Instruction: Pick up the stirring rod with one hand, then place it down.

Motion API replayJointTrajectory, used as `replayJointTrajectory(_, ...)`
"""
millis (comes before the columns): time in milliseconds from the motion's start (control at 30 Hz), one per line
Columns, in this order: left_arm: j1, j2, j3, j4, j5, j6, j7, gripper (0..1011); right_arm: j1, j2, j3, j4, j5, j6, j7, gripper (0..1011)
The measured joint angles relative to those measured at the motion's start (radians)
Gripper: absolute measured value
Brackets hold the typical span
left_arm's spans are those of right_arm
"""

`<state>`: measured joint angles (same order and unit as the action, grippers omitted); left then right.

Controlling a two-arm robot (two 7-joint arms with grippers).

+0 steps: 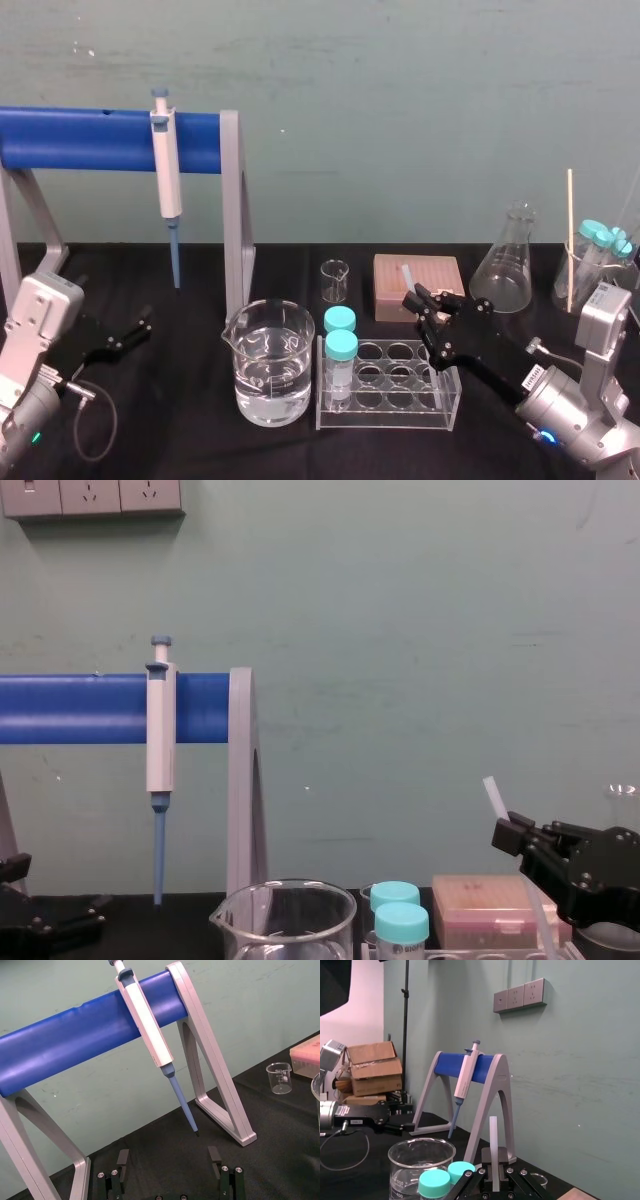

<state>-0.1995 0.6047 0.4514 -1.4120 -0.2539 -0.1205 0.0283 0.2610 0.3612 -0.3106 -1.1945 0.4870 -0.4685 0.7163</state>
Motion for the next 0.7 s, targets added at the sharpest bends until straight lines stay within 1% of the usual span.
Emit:
replayJointTrajectory(600,0.000,0.000,0.000,0.000,0.000,0.000,0.000,1000,0.001,0.000,-0.001,0.002,-0.002,0.001,-0.003,68)
replayJointTrajectory(667,0.000,0.000,0.000,0.000,0.000,0.000,0.000,1000,0.001,0.000,-0.001,0.002,-0.002,0.001,-0.003,73)
replayJointTrajectory(700,0.000,0.000,0.000,0.000,0.000,0.000,0.000,1000,0.001,0.000,-0.001,0.002,-0.002,0.001,-0.003,94)
